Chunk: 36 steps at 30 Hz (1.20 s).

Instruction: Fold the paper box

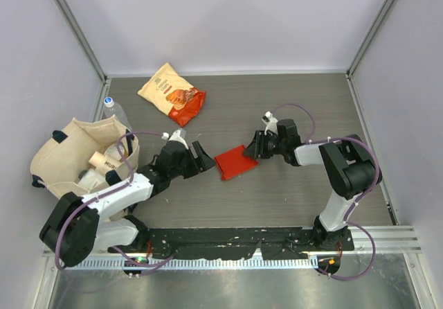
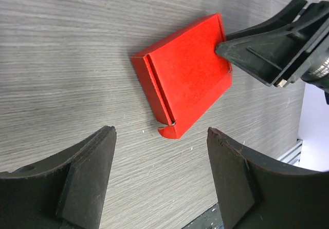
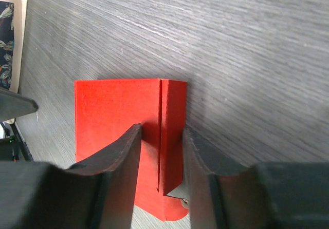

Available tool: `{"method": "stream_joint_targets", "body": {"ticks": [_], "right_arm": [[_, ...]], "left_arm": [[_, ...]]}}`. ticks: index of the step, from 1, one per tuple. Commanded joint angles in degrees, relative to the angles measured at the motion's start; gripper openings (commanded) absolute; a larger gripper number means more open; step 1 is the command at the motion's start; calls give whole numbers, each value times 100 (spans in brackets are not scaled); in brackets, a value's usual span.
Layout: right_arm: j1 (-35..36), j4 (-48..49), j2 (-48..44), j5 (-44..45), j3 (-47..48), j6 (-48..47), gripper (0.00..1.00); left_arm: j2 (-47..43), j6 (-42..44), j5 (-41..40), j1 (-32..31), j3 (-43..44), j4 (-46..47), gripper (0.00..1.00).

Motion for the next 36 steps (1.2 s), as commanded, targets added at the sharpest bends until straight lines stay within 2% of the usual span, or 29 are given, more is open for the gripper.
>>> {"method": "stream_joint_targets", "body": {"ticks": [1, 6, 11, 17, 23, 26, 27, 29, 32, 34, 35, 36], "right_arm": [[20, 447, -141, 216, -486, 245, 36], [-6, 1009, 43, 6, -671, 685, 17], [-94, 1721, 245, -188, -873, 1344, 12], [-260, 1582, 430, -30, -891, 1485, 6], [-314, 1617, 536, -135, -874, 1485, 6], [-314, 1652, 527, -92, -891, 1538, 6], [-314, 1643, 501, -31, -918, 1538, 7], [-314, 1599, 413, 23, -944, 1564, 7], [-288, 1233, 81, 180, -918, 1416, 12], [-235, 758, -219, 512, -830, 1205, 20], [-113, 129, -377, 698, -673, 882, 23], [-42, -252, -805, 908, -576, 679, 31]], "left_arm": [[510, -577, 224, 44, -30, 613, 75], [1379, -796, 453, 44, 14, 1440, 75], [1908, -1051, 479, 44, 120, 1864, 75], [2084, -1323, 356, 44, 85, 2004, 75], [2364, -1368, 539, 44, 164, 2250, 72], [2550, -1534, 786, 44, 182, 2689, 63], [2602, -1587, 796, 44, 155, 2803, 57], [2559, -1781, 700, 44, 15, 3093, 52], [2296, -1887, 603, 44, -108, 3077, 44], [2059, -1904, 576, 44, -56, 2770, 39], [1997, -1922, 602, 52, -12, 2612, 36], [1857, -1957, 672, 70, 127, 2193, 34]]}}
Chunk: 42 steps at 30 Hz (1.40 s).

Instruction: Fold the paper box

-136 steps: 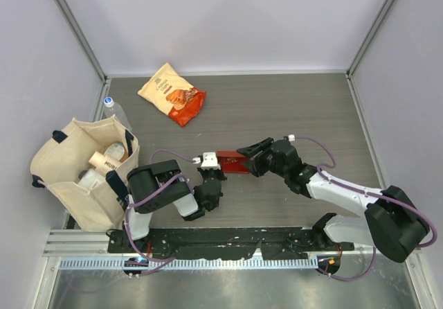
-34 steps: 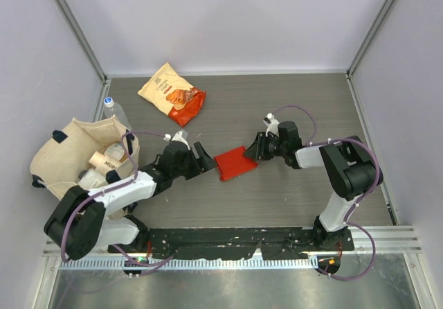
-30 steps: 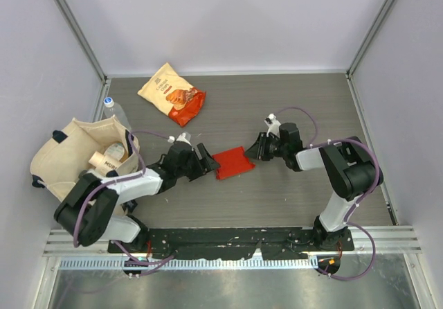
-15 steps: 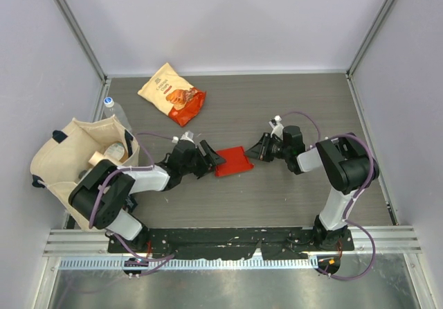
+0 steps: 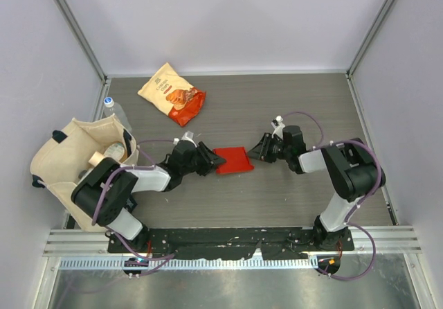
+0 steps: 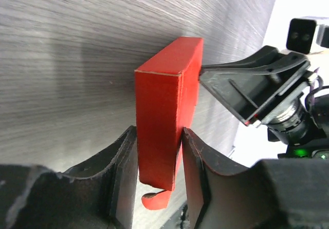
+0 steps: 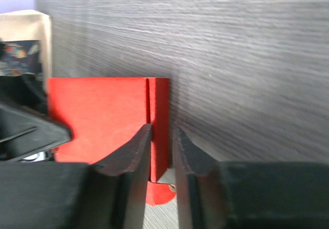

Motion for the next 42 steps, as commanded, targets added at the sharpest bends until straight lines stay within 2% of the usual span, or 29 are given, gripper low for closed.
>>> {"method": "stream_joint_targets", "body": {"ticks": [1, 2, 5, 8, 11, 12, 17, 23, 26, 30, 31, 33, 36, 37, 38, 41, 42], "right_arm": [[308, -2094, -1016, 1553, 336, -1025, 36], [535, -2811, -1261, 1846, 581, -1253, 44], [1193, -3939, -2097, 2962, 1082, -2044, 60], [1844, -4329, -2853, 3725, 1242, -2897, 69], [2829, -4330, -3451, 4061, 1094, -3732, 74], [3362, -4252, -3592, 4220, 1015, -3795, 74], [4430, -3918, -4015, 4827, 742, -4612, 74], [5151, -3742, -3383, 5749, 890, -5305, 74], [5510, -3312, -2988, 6811, 882, -5709, 74], [5767, -2811, -2557, 7700, 847, -6088, 73], [5819, -2505, -2504, 8215, 777, -6159, 72], [5899, -2240, -2424, 8466, 680, -6361, 70], [5960, -1896, -2538, 8590, 452, -6336, 59], [5986, -1861, -2678, 8590, 373, -6214, 49], [5995, -1869, -2757, 8546, 337, -6143, 45], [5996, -2124, -3073, 8178, 249, -5782, 38], [5995, -2290, -3109, 8011, 284, -5669, 37]], "left_arm": [[-579, -162, 117, 70, 246, -732, 31], [-623, -250, 205, 140, 317, -961, 27], [-702, -513, 863, 359, 554, -1656, 20], [-790, -759, 1593, 605, 599, -2000, 15], [-1035, -970, 2007, 772, 581, -2316, 15], [-1132, -1102, 2086, 817, 572, -2412, 15], [-1694, -1585, 2525, 1002, 432, -2633, 20], [-2003, -1859, 2772, 1046, 274, -2817, 20], [-2100, -1921, 2912, 1063, 247, -2826, 20], [-2258, -1956, 2983, 1072, 203, -2923, 20], [-2310, -1956, 2983, 1072, 203, -2923, 20], [-2346, -1964, 3027, 1072, 194, -2958, 20], [-2390, -1938, 3062, 1072, 186, -2923, 21], [-2407, -1868, 2984, 1072, 194, -2897, 23], [-2434, -1737, 2922, 1063, 281, -2958, 26], [-2486, -1044, 2563, 1072, 571, -3273, 45], [-2521, -467, 2439, 1063, 659, -3353, 49]]}}
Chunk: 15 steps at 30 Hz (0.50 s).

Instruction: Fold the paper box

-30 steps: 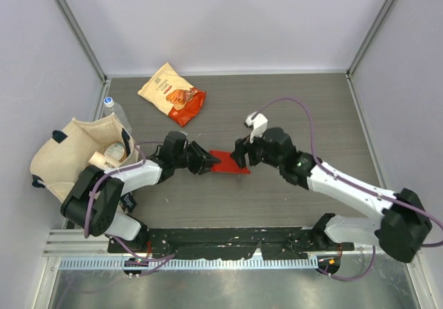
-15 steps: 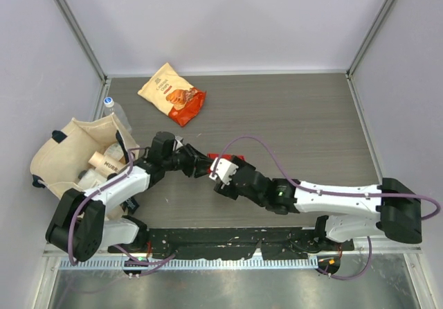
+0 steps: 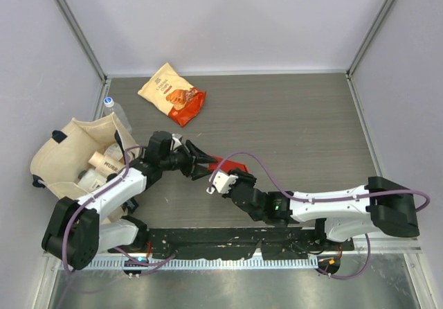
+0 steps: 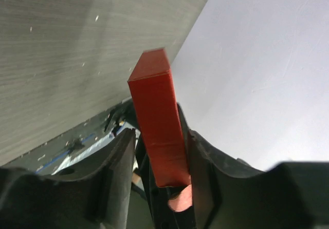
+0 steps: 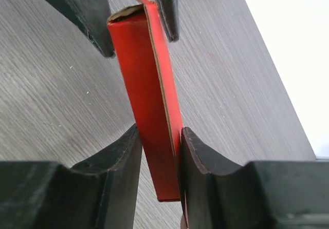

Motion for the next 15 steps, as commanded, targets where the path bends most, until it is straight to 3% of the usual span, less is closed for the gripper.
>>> {"method": "stream_joint_targets", "body": {"ticks": [1, 2, 4, 5, 8, 9, 13, 15], "right_arm": [[-30, -294, -544, 26, 129, 561, 35], [-30, -463, -578, 16, 165, 780, 34], [-65, -1024, -666, -422, 252, 1088, 33], [-83, -1141, -780, -554, 288, 1386, 33], [-451, -1843, -956, -1563, 358, 2018, 33], [-600, -1949, -1079, -2349, 367, 2152, 33], [-1628, -2406, -1098, -4074, 498, 2680, 34], [-1919, -2721, -784, -4307, 665, 2803, 35]], "left_arm": [[-246, 1539, -594, 40, 531, -562, 58], [-403, 1838, -1084, 49, 776, -1068, 62], [-632, 2595, -1587, 49, 909, -1327, 70], [-807, 2867, -2216, 40, 927, -1406, 70], [-1545, 3492, -3177, 32, 770, -1600, 72], [-1895, 3650, -3537, 32, 691, -1548, 72], [-2128, 4441, -3313, -38, 383, -978, 64], [-2014, 4662, -3242, -275, 391, -880, 58]]}}
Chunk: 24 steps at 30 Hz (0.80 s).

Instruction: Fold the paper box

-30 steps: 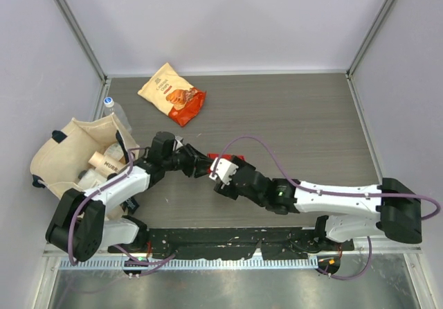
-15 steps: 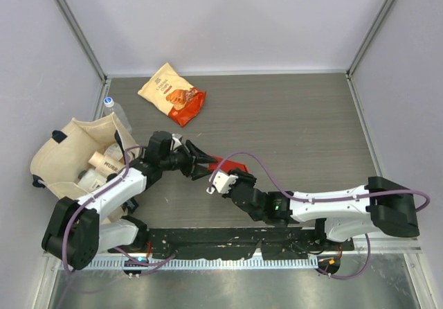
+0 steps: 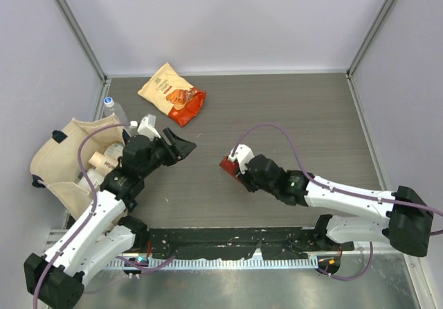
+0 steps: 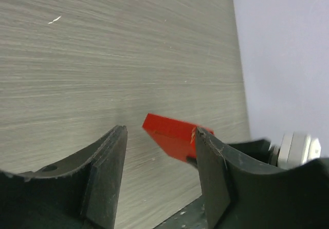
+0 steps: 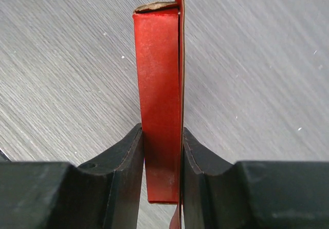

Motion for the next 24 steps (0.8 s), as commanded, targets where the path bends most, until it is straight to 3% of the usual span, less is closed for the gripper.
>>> {"method": "stream_joint_targets", "body": {"ticks": [1, 3, 8, 20, 24], "right_arm": [[-595, -845, 392, -1613, 769, 745, 35], [-772, -1389, 743, -1894, 1079, 728, 34], [-798, -1708, 1316, -2105, 1598, 657, 34], [-1000, -1911, 1483, -2615, 1713, 209, 33], [-1009, -1893, 1466, -2791, 1616, -19, 33]], "left_arm": [[249, 1141, -298, -365, -133, 461, 56], [319, 1457, -412, -787, -212, 760, 56], [863, 2046, -904, -1560, -256, 1595, 56], [1568, 2900, -308, -1632, -511, 2535, 42], [1690, 2865, 149, -1632, -871, 3388, 46]]}}
